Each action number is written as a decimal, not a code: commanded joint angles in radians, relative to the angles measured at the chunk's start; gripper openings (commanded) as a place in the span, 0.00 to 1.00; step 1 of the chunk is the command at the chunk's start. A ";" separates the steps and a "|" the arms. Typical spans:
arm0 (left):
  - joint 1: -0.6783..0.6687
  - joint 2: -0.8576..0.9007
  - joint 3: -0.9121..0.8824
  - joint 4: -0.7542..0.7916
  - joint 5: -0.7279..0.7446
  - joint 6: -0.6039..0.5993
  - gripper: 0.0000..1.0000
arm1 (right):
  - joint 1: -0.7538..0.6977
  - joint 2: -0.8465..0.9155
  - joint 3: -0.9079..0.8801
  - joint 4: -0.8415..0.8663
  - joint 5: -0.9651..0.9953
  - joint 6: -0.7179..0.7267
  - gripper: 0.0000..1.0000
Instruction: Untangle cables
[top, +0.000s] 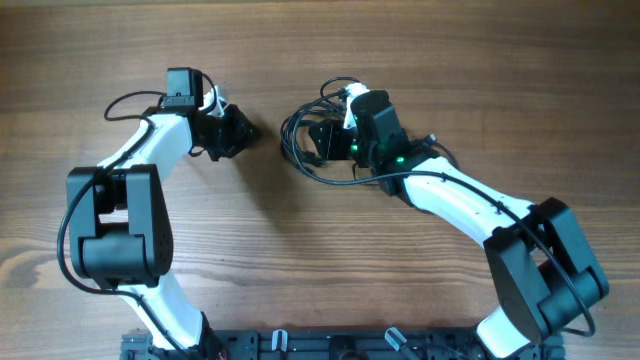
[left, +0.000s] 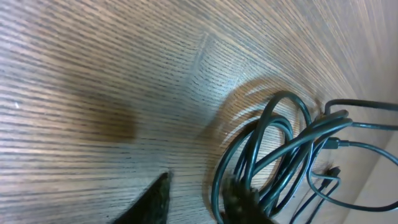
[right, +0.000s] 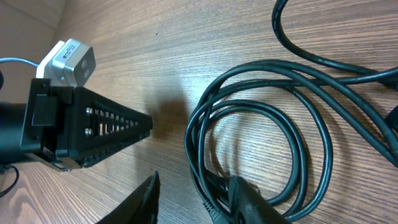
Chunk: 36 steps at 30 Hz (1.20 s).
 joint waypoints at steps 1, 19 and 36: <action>0.001 -0.022 0.016 0.003 -0.010 0.003 0.13 | -0.015 0.017 0.009 0.069 -0.020 0.005 0.11; 0.000 -0.022 0.016 0.005 -0.010 0.005 0.04 | -0.150 -0.148 0.010 -0.186 -0.097 0.077 0.04; 0.000 -0.022 0.016 0.005 -0.010 0.005 0.04 | -0.013 0.003 0.006 -0.036 -0.038 0.060 0.04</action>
